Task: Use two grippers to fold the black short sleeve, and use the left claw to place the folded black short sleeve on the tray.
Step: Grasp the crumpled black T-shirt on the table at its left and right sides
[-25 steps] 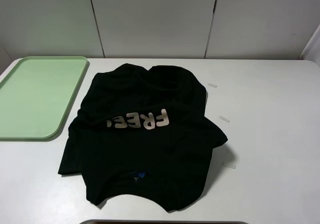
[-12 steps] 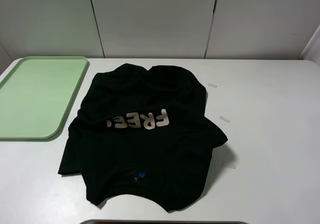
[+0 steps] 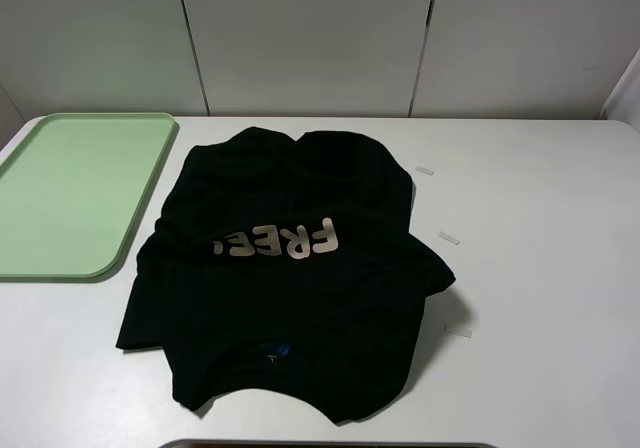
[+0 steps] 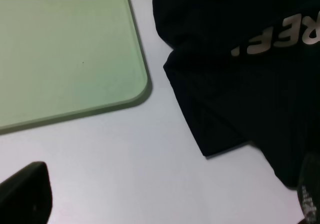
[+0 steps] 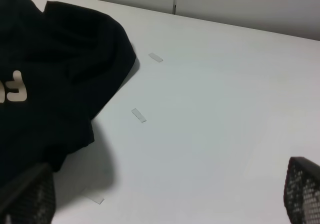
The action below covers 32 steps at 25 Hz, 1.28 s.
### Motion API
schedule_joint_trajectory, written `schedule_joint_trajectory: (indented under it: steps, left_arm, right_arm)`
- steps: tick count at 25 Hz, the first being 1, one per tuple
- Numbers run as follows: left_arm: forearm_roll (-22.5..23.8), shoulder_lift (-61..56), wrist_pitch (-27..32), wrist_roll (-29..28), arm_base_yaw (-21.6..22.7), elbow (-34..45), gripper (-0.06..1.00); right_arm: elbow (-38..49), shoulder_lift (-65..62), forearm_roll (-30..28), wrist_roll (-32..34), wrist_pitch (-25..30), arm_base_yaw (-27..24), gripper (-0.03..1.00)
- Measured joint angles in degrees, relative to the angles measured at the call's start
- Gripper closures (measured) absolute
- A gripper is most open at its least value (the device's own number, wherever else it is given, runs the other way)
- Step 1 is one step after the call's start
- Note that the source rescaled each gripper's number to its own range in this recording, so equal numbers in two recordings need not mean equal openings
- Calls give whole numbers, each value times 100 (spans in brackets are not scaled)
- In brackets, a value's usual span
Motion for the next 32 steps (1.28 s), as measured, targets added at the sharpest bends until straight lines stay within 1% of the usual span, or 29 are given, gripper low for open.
schedule_joint_trajectory:
  steps: [25, 29, 32]
  left_arm:
    - [-13, 0, 0, -5, 0, 0, -4]
    - [-136, 0, 0, -5, 0, 0, -4]
    - [-322, 0, -46, -5, -18, 0, -4]
  right_arm:
    - [0, 0, 0, 62, 0, 0, -3]
    - [0, 0, -57, 326, 0, 0, -3]
    - [-12, 0, -50, 153, -5, 0, -3]
